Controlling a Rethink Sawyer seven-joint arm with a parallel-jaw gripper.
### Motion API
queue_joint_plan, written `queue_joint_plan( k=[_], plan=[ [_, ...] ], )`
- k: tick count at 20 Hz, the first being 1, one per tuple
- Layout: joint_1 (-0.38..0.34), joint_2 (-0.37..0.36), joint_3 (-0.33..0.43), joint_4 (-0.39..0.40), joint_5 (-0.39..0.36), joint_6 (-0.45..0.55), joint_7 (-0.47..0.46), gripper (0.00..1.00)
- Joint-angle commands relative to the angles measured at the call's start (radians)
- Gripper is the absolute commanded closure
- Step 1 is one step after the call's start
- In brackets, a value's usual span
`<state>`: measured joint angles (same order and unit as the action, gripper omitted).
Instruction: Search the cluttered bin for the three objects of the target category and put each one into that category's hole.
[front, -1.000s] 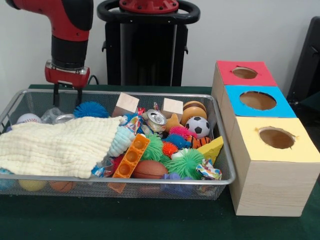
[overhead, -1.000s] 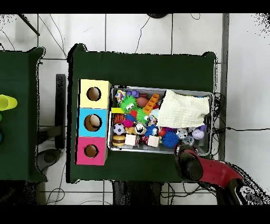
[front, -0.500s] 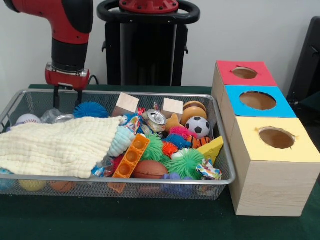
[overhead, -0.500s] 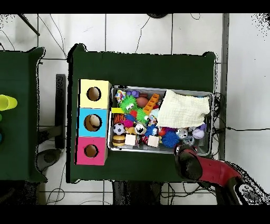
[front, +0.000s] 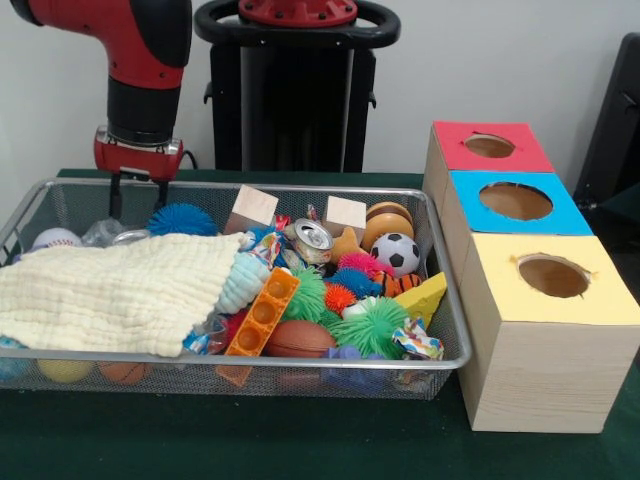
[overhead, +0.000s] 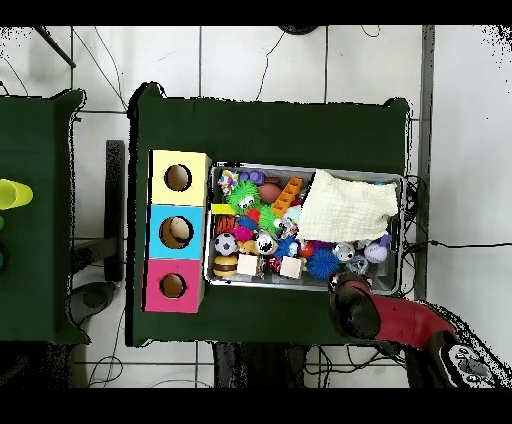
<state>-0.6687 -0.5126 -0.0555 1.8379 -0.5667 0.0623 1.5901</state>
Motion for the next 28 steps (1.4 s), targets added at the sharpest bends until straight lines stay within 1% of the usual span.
queue_joint_plan(
  k=[1,9,15,18,28],
  plan=[
    [0.020,-0.008,0.039,-0.116,-0.034,-0.006,0.061,0.00],
    [0.009,-0.044,0.056,-0.102,-0.033,0.024,0.044,0.00],
    [0.010,-0.050,0.061,-0.098,-0.028,0.031,0.045,0.00],
    [0.000,-0.054,0.077,-0.092,-0.025,0.042,0.040,0.00],
    [0.006,-0.047,0.078,-0.076,-0.014,0.022,0.066,0.00]
  ],
)
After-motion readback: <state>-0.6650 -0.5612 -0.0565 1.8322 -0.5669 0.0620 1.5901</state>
